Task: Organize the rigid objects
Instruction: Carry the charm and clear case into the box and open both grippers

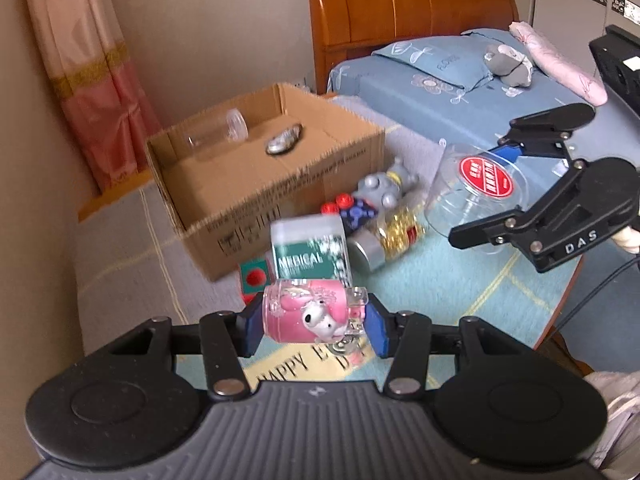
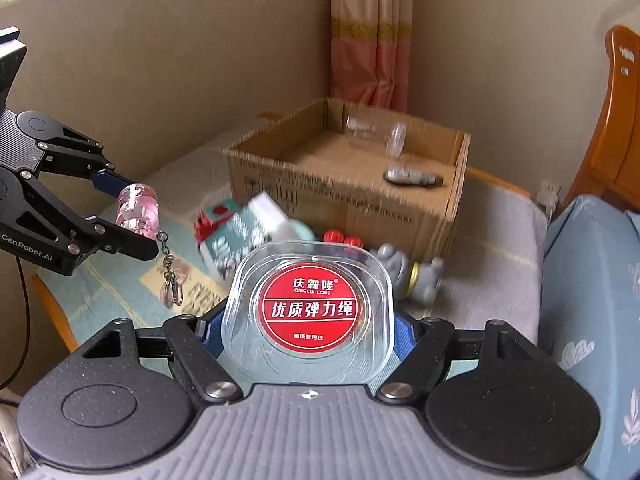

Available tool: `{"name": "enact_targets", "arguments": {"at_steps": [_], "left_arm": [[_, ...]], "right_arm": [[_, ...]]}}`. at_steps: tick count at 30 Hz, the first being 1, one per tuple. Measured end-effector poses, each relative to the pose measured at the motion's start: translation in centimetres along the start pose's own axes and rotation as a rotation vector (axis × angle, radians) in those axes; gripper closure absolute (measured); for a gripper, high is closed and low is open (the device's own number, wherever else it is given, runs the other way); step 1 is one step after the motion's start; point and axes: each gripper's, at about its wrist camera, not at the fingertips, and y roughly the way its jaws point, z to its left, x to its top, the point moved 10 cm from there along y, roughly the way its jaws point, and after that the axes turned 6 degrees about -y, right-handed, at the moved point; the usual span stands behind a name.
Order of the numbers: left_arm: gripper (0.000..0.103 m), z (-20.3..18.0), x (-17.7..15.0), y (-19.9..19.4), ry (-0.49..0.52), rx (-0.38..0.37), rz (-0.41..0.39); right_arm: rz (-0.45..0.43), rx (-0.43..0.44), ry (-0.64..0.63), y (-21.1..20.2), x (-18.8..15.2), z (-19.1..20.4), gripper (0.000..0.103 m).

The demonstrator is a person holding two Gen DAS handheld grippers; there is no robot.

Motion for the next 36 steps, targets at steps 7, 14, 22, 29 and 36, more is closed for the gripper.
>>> {"name": "enact_targets", "arguments": {"at_steps": [7,14,22,29,36], "left_arm": [[0.054,1.4,4.9,-1.0,0.011,0.017,-0.061],[0.054,3.7,10.8,-0.1,0.009,0.055,-0.142],[0.054,5.6,13.6,3.8,0.0,0.082,-0.12],[0.054,6.4,12.2,7.6,-0.008,0.085,-0.019],[0.054,6.9,11.3,9.5,0.001,0.085,0.037]], "right_arm": [[-0.076,-0.036,-0.027,-0.5,4.5,-2.3,0.023],[-0.119,-0.06,-0.01,1.2,9.2,-5.3,0.023],[-0.115,-0.076,0.037,4.9,12.1,-8.3,0.023],[-0.055,-0.08,0.054,8.9,12.2,-9.9,0.023],[-0.041,-0.064,0.041,9.6,10.9,-9.3,0.0]]}}
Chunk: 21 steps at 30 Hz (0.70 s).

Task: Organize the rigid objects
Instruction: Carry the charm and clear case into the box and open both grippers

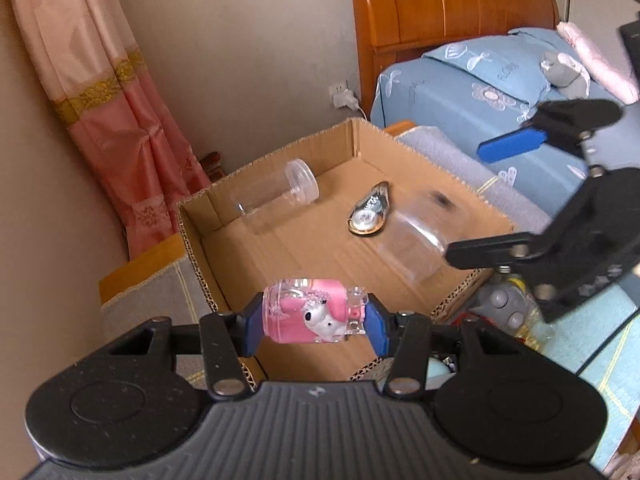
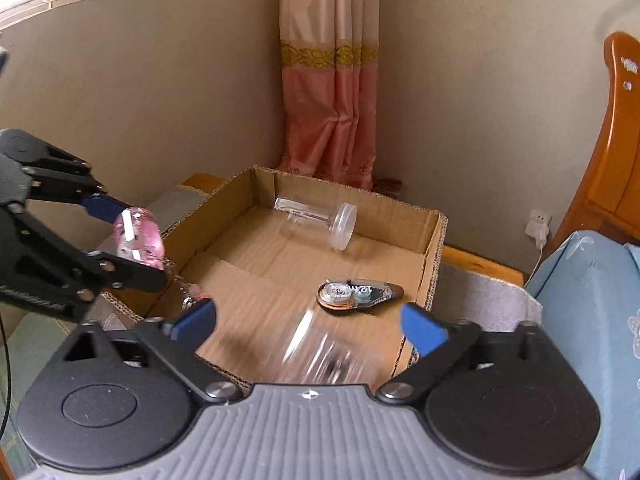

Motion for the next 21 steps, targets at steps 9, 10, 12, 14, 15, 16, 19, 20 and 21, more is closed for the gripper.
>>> {"name": "enact_targets", "arguments": {"at_steps": [9,10,12,14,15,16,19,20,21], "left_arm": [[0.039,0.1,0.1,0.3,-0.013,0.013,0.008],[0.031,0.2,0.2,0.1,-0.018,0.02,-0.004],[0.014,0.4,0.7,-0.9,-0.017,0.055,-0.053],[0.014,0.6,1.0,-1.7,-0.013,0.072,-0.077],[0.013,0.6,1.0,-2.1,-0.018,0.071,-0.081],[0.013,0.7,0.9,-2.4,-0.028,0.069,-0.084],[0.01,0.6,0.6,-3.4,-0.049,0.067,-0.096],[0.009,0.5,0.4,-3.7,-0.052,0.069,-0.102],[0.008,0.4,0.2,-4.0,-0.054,0.071,-0.107]], "right_arm": [[-0.015,0.011,-0.031,-2.7,-0.3,1.4,0.0],[-0.016,0.011,-0.037,-2.8,-0.3,1.7,0.0],[-0.02,0.012,-0.046,-3.3,-0.4,2.1,0.0],[-0.023,0.014,-0.052,-3.7,-0.6,2.6,0.0],[-0.024,0.015,-0.052,-3.9,-0.7,2.7,0.0],[-0.024,0.015,-0.052,-4.2,-0.8,2.9,0.0],[-0.022,0.015,-0.048,-4.7,-1.3,3.3,0.0],[-0.02,0.014,-0.045,-4.8,-1.5,3.5,0.0],[-0.016,0.011,-0.042,-4.9,-1.8,3.6,0.0]]}}
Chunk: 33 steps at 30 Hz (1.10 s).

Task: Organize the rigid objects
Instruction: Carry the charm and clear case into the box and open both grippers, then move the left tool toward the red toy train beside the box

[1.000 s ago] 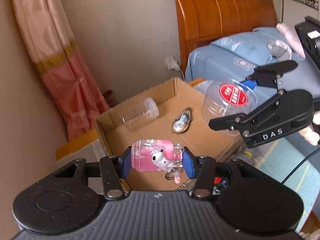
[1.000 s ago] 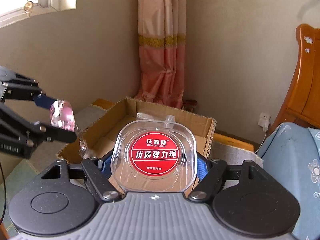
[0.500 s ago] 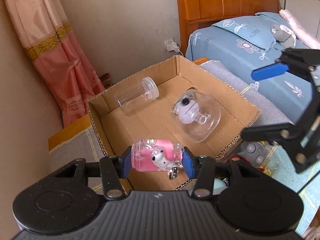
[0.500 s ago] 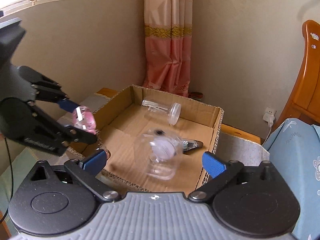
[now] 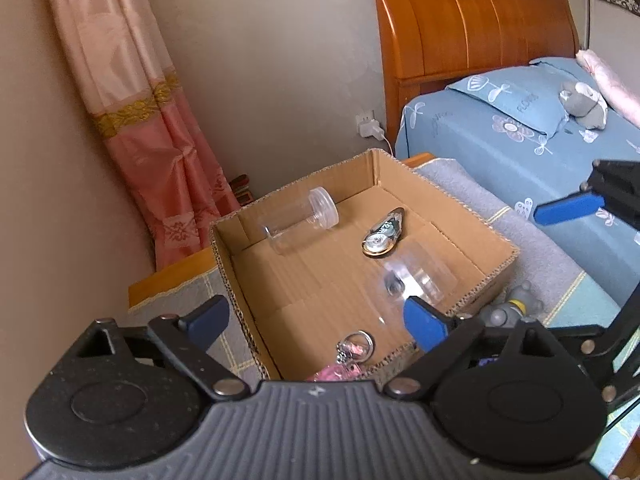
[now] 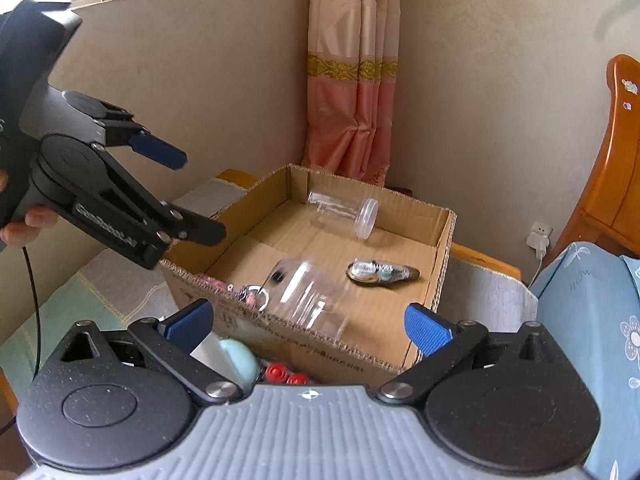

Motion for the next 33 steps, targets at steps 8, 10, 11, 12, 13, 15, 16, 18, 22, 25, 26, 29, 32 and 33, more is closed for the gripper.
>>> {"name": "enact_targets", "arguments": {"at_steps": [8,10,11,12,13,15,16,18,22,25,26,29,32,33], "left_arm": [[0.006,-0.4,-2.5,-1.6,-0.079,0.007,-0.023],[0.006,-0.5,-3.4,-1.7,-0.107,0.011,-0.02],[0.006,-0.5,-3.8,-1.6,-0.116,0.015,-0.015],[0.006,-0.5,-4.3,-1.4,-0.123,0.019,-0.008],[0.006,-0.6,-4.7,-1.1,-0.131,0.025,0.001],[0.006,-0.6,-5.3,-0.5,-0.14,0.034,0.017],[0.006,-0.7,-5.5,-0.1,-0.146,0.039,0.022],[0.006,-0.9,-5.7,0.5,-0.158,0.038,0.025],[0.006,-1.7,-6.0,2.3,-0.176,0.048,0.036],[0.006,-2.2,-6.6,3.4,-0.177,0.067,0.039],[0.006,-2.3,-6.8,3.7,-0.176,0.075,0.045],[0.006,-2.6,-7.1,4.1,-0.137,0.112,0.033],[0.006,-3.0,-7.2,3.9,-0.119,0.111,0.031],[0.006,-3.1,-7.3,3.7,-0.112,0.111,0.037]], "right_arm": [[0.025,-0.041,0.074,-0.3,-3.5,0.5,0.0],[0.031,-0.063,0.101,-0.3,-4.7,0.6,0.0],[0.033,-0.071,0.121,-0.3,-5.4,0.7,0.0],[0.037,-0.075,0.138,-0.3,-5.9,0.8,0.0],[0.041,-0.08,0.156,-0.3,-6.4,0.8,0.0],[0.044,-0.104,0.183,-0.4,-7.5,1.1,0.0],[0.044,-0.115,0.193,-0.5,-7.9,1.2,0.0],[0.038,-0.13,0.207,-0.9,-8.6,1.5,0.0],[0.04,-0.149,0.239,-1.3,-9.7,1.9,0.0],[0.043,-0.138,0.271,-1.6,-10.3,2.3,0.0],[0.044,-0.132,0.279,-1.6,-10.5,2.4,0.0],[0.053,-0.13,0.282,-1.7,-10.9,2.6,0.0],[0.059,-0.13,0.286,-1.7,-11.2,2.6,0.0],[0.058,-0.129,0.29,-1.7,-11.2,2.5,0.0]]}}
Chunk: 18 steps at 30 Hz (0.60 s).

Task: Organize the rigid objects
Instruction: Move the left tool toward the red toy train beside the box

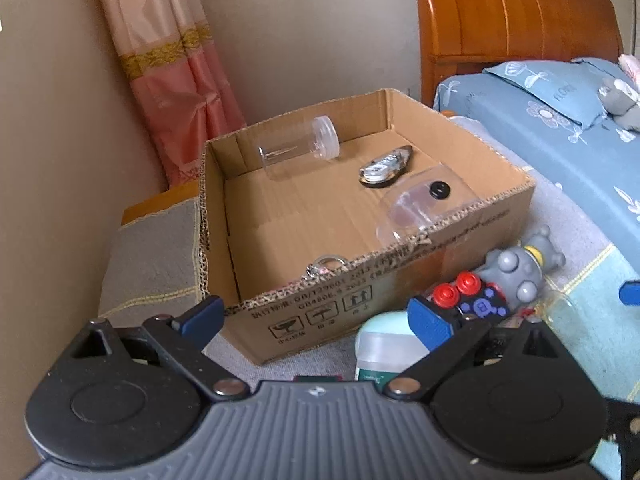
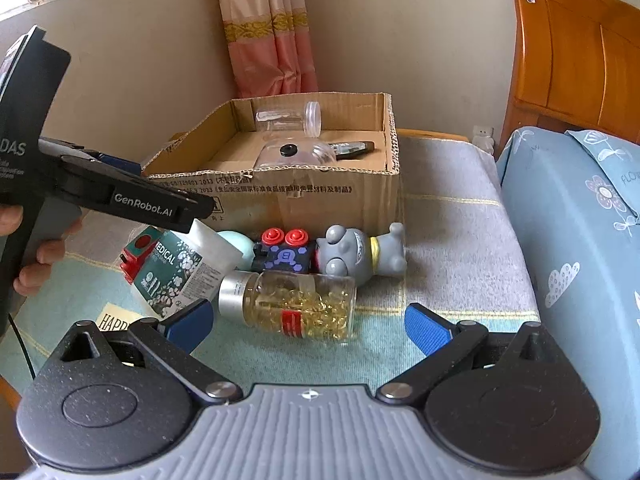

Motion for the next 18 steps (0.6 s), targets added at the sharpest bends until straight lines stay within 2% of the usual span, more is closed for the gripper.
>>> {"name": "enact_targets", "arguments": {"at_steps": [7,18], "left_arm": [[0.005,-1.4,-2.8,-0.6,0.07,-0.036,0.052],[0.005,-0.4,-5.4,-2.8,0.014,-0.059,0.048]], "right_arm": [[0.003,-0.003,0.013,0.4,-0.1,-0.3,0.0],[-0.002,-0.005,0.007,1.0,0.5,-0.2,0.0]]}}
